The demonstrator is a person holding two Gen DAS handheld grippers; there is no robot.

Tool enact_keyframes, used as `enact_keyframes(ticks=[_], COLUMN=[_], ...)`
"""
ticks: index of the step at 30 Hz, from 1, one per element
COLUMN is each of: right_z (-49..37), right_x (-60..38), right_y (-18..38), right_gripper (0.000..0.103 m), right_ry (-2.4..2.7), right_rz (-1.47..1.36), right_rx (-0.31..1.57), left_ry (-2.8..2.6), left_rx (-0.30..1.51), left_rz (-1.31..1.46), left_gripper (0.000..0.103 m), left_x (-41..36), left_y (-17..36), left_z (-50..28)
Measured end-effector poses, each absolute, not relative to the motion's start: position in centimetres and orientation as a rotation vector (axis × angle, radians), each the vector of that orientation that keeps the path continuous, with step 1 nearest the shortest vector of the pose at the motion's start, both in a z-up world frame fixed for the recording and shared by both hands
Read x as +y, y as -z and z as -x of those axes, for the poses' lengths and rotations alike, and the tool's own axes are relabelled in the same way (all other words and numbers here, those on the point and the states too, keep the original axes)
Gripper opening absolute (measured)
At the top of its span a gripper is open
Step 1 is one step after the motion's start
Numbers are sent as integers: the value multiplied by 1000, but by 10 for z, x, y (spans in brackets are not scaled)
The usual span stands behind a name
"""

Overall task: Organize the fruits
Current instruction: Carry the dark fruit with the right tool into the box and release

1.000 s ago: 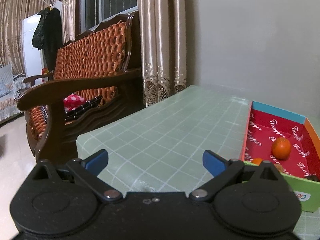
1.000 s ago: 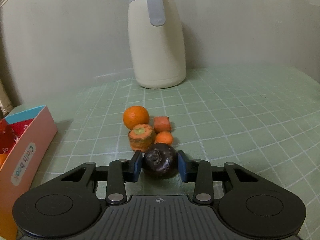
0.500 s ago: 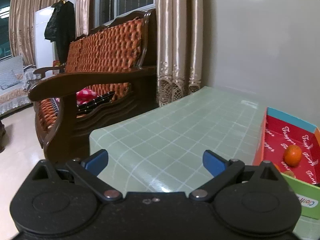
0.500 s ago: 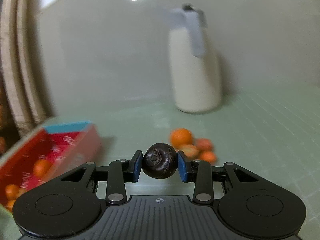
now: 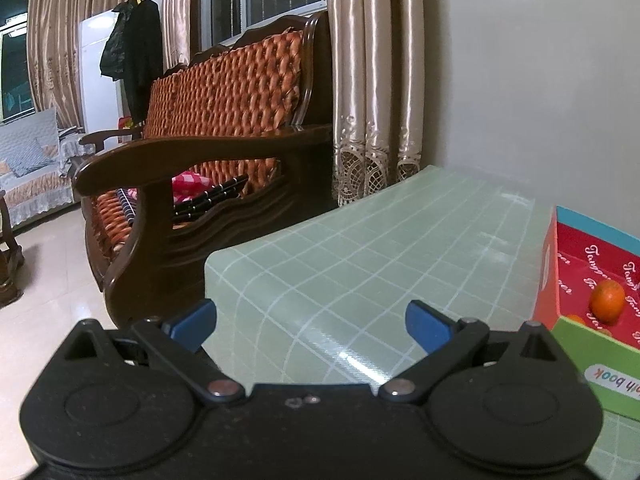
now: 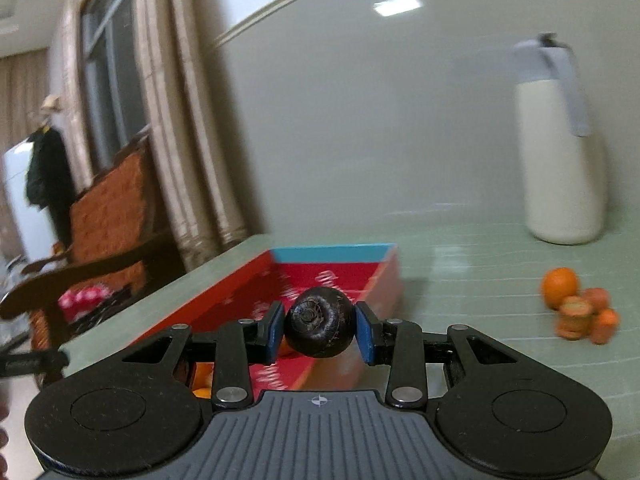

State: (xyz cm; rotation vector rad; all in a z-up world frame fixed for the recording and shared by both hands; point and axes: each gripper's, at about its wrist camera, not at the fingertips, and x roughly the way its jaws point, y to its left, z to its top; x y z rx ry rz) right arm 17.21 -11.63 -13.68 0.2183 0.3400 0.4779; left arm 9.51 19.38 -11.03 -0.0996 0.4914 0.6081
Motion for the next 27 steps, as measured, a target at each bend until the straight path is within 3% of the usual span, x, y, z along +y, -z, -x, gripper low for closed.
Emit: enact_keyframes(ticks=[7, 8, 10, 11, 12, 27], right_z=[-168, -168, -164, -162, -158, -150], right_x=[-88, -85, -83, -83, -83, -132], right_y=[141, 141, 142, 141, 141, 136], right_gripper=[38, 45, 74, 100, 103, 103], right_ry=[-532, -534, -532, -517, -504, -206], right_rz=[-145, -133, -128, -128, -131, -127], right_rx=[340, 338, 324, 306, 281, 199], left_ry=[-624, -625, -624, -623, -622, -578], left_rx=[486, 485, 486, 486, 485, 469], left_rz=[113, 116, 118, 120, 122, 89], left_gripper=[95, 95, 95, 95, 95, 95], left_x=[203, 204, 206, 206, 205, 184], left_y=[109, 109, 109, 109, 109, 108], left_z=[-90, -89, -89, -89, -89, -95])
